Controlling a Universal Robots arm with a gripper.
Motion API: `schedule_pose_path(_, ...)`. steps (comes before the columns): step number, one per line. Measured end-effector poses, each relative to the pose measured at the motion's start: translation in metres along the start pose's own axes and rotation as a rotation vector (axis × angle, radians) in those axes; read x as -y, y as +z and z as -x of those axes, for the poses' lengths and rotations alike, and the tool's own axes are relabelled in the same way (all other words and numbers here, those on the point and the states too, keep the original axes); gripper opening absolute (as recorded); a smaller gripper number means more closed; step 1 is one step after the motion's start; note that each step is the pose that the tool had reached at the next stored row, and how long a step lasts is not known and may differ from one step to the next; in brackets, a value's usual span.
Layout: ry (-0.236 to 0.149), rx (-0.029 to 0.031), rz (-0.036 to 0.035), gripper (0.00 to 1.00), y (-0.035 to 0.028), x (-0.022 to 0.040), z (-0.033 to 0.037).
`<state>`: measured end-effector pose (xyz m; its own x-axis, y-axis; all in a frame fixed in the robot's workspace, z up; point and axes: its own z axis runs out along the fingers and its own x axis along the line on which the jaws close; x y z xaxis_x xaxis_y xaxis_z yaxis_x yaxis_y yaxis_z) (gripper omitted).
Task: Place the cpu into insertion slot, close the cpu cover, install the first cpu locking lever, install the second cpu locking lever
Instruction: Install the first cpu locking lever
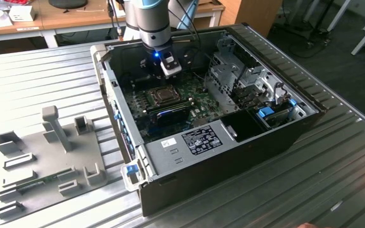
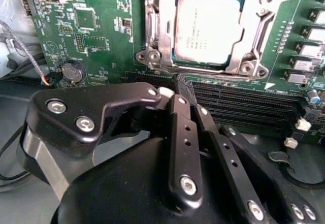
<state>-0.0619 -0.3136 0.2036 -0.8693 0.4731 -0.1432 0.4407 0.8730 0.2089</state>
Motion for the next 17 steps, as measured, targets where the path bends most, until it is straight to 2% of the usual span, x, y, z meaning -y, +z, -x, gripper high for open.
schedule_pose_path(2, 0.0, 0.0003, 0.0, 0.11, 0.0, 0.0, 0.0)
schedule_pose_path(3, -0.001, 0.003, 0.0016, 0.11, 0.0001, 0.0001, 0.0)
schedule_pose_path(6, -0.009, 0.0224, 0.0137, 0.11, 0.0004, 0.0001, -0.0001)
schedule_pose_path(8, -0.014, 0.0313, 0.0195, 0.11, 0.0005, 0.0002, 0.0)
schedule_pose_path(15, -0.021, 0.0367, 0.024, 0.11, 0.0008, 0.0063, 0.003)
schedule_pose_path(17, -0.024, 0.0416, 0.0274, 0.11, 0.0022, 0.0066, 0.0028)
